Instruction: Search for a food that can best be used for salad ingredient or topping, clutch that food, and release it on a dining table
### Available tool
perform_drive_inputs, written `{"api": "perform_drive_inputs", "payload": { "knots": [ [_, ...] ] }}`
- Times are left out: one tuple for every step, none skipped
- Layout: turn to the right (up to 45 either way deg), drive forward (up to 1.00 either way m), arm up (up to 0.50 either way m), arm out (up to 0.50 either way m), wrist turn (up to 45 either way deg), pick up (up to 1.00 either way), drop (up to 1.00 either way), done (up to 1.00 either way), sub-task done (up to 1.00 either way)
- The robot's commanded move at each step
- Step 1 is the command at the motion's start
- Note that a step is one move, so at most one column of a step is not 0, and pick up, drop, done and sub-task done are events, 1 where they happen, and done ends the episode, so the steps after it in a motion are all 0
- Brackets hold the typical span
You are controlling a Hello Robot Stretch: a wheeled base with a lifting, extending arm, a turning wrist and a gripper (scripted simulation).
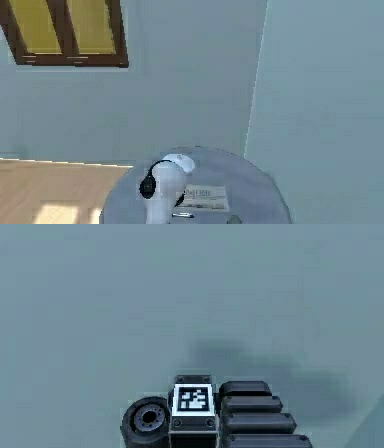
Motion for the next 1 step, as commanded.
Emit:
{"api": "perform_drive_inputs", "payload": {
  "knots": [
    [-45.0,0.0,0.0,0.0,0.0,0.0,0.0,0.0,0.0]
  ]
}}
